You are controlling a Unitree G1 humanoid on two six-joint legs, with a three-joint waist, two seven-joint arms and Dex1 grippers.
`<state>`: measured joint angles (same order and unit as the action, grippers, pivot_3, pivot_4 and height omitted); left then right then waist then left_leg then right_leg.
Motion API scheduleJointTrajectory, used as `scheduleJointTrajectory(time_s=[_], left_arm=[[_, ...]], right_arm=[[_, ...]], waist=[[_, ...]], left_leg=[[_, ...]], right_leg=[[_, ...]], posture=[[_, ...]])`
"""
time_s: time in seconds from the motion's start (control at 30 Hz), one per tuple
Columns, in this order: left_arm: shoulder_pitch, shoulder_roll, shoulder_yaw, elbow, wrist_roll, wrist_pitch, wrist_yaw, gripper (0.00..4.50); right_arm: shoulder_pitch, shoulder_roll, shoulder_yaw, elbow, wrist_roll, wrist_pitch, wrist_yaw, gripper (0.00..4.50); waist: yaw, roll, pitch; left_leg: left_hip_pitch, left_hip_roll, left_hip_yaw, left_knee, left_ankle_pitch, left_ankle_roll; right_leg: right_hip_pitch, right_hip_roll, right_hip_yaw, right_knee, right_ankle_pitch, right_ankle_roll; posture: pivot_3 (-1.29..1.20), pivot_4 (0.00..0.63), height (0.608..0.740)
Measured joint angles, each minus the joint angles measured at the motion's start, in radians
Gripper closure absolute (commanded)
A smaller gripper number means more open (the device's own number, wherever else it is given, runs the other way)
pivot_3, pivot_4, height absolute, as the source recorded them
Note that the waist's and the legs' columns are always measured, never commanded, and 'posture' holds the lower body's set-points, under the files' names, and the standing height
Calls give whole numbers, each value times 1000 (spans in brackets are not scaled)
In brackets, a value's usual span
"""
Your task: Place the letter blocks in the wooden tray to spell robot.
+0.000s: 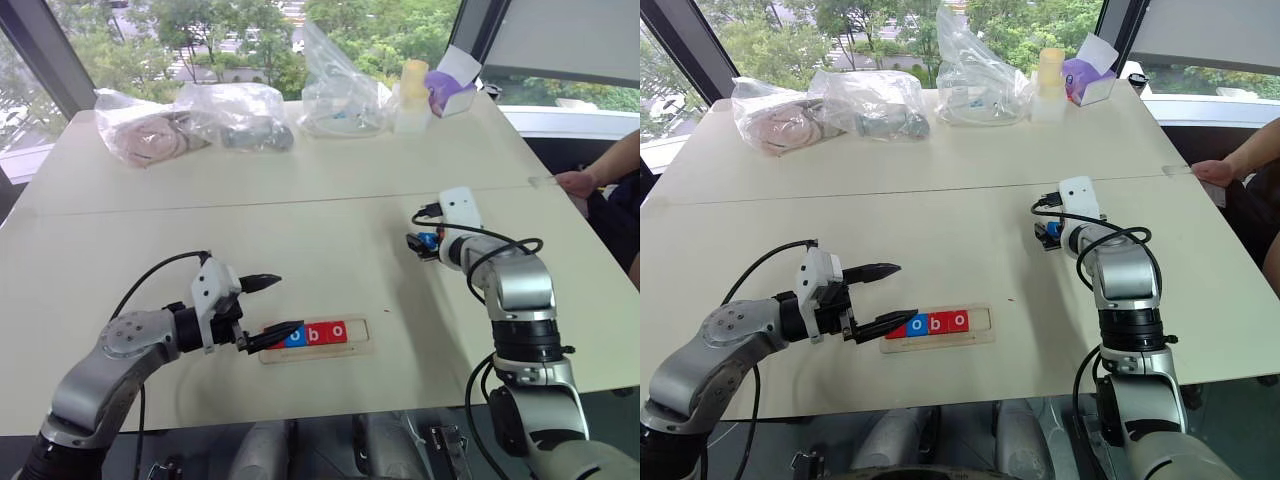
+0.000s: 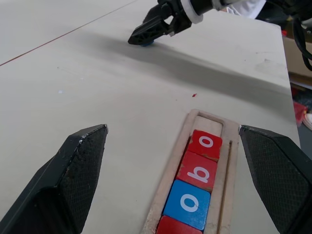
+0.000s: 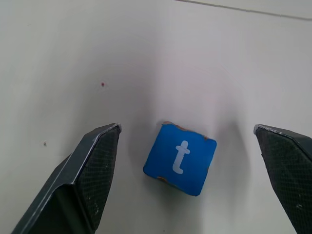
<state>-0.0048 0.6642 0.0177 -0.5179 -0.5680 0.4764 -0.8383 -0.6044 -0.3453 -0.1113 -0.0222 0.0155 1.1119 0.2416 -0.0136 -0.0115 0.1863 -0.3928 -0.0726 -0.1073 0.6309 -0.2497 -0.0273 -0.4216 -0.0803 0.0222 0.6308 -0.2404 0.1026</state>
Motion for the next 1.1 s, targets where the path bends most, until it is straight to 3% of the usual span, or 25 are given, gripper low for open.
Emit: scheduleJointTrajectory(time_s=[0.17,0.2,0.27,0.4,0.43,0.6,0.67,0.83,1.1], left_arm=[[1,-1,0,1,11,-6,-2,0],[1,-2,0,1,12,-6,-1,0],[1,-3,0,1,13,-7,0,0],[1,-10,0,1,15,-7,5,0],[1,-13,0,1,15,-7,6,0],[0,-21,-2,2,16,-8,9,0],[2,-23,-3,5,15,-10,9,0],[-3,-21,-11,33,16,-12,-16,0],[-33,-19,-33,46,15,-12,-54,0]], right_arm=[[-16,60,-65,2,11,78,-68,40],[-24,68,-76,6,13,88,-77,281],[-33,88,-96,8,23,108,-92,936],[-44,100,-106,8,37,128,-114,3042],[-46,104,-108,8,40,130,-119,3361],[-50,109,-113,-14,50,173,-133,3349],[2,88,-98,-126,79,270,-108,3349],[241,27,-109,-513,238,464,-44,3349],[446,55,-214,-731,571,494,-198,3349]], waist=[[0,0,0],[0,0,0],[-1,0,0],[-2,0,0],[-2,0,0],[-4,0,0],[0,1,0],[3,0,-1],[-1,0,-1]], left_leg=[[0,0,0,0,0,0],[0,0,0,0,0,0],[0,0,0,0,0,0],[0,0,0,0,0,0],[0,0,0,0,0,0],[0,0,0,0,0,0],[0,0,-1,-1,0,0],[0,0,-1,0,-1,2],[2,1,-1,1,-1,2]], right_leg=[[0,0,0,0,0,0],[0,0,0,0,0,0],[0,1,0,0,0,0],[0,1,0,0,0,0],[0,1,0,0,0,0],[0,1,0,0,0,0],[0,0,0,1,0,0],[2,0,-2,-1,0,0],[3,1,-2,0,-2,-3]], posture=[[0,150,740],[0,150,740],[0,150,740],[0,150,740],[0,150,740],[0,150,740],[0,150,740],[0,150,740],[0,150,740]])
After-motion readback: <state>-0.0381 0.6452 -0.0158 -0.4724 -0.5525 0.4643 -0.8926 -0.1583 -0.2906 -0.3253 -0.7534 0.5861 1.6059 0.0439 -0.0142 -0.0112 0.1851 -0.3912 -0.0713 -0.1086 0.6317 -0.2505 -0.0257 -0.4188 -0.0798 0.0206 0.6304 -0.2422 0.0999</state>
